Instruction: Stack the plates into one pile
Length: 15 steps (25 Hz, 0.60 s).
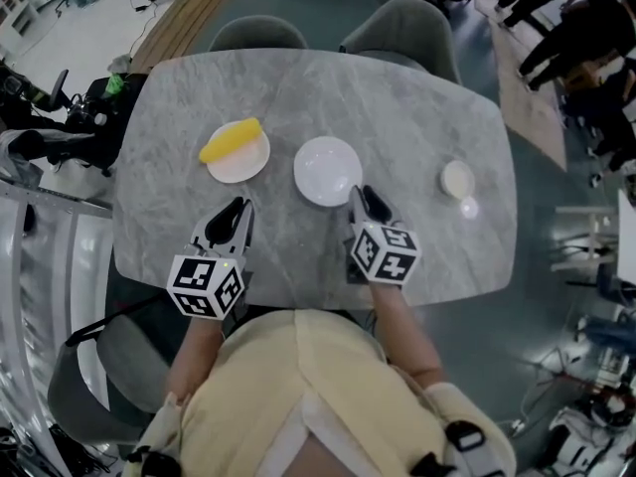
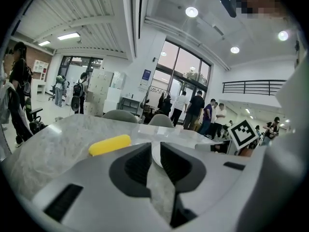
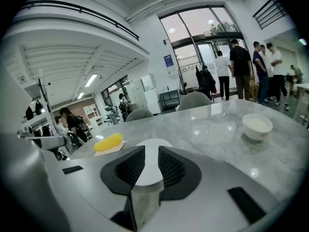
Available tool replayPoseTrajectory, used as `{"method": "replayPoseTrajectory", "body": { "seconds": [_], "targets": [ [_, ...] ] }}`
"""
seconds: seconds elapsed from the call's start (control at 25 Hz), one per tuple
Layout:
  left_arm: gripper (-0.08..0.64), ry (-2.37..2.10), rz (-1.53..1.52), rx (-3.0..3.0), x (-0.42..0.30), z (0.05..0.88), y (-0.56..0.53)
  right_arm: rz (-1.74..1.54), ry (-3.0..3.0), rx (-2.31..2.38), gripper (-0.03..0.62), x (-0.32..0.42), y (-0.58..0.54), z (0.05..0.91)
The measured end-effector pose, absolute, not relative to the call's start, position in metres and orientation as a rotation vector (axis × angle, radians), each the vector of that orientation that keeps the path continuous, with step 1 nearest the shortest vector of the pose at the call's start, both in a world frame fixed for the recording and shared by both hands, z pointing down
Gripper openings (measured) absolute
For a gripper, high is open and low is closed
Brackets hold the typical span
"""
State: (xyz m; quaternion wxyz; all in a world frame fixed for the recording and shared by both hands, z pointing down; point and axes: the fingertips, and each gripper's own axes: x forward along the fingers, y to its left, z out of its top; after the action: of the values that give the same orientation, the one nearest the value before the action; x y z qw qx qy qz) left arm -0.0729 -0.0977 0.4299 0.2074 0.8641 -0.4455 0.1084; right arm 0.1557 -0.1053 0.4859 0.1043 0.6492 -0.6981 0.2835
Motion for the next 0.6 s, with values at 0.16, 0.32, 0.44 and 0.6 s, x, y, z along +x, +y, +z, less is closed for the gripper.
{"method": "replayPoseTrajectory", "body": {
  "seconds": [0.16,0.32,0.44,0.6],
  "targets": [
    [0.057,-1.220,0.281,2.426,-0.068,0.422,-0.101,0.835,-2.094,1.897,0.061,0.151,-0.095,0.471],
    [0.057,-1.213,0.272,2.442,-0.066,0.418,-0.106,0.813,-2.107,1.892,0.051,0.149,-0.086,0.460],
    [0.057,-1.206,0.271,2.445,-0.065,0.417,-0.108,0.826,-2.120,1.893,0.041,0.148,-0.081,0.458],
    [0.054,-1.199,0.280,2.442,-0.065,0.419,-0.108,0.828,-2.110,1.901,0.014,0.146,-0.074,0.455]
  ]
}}
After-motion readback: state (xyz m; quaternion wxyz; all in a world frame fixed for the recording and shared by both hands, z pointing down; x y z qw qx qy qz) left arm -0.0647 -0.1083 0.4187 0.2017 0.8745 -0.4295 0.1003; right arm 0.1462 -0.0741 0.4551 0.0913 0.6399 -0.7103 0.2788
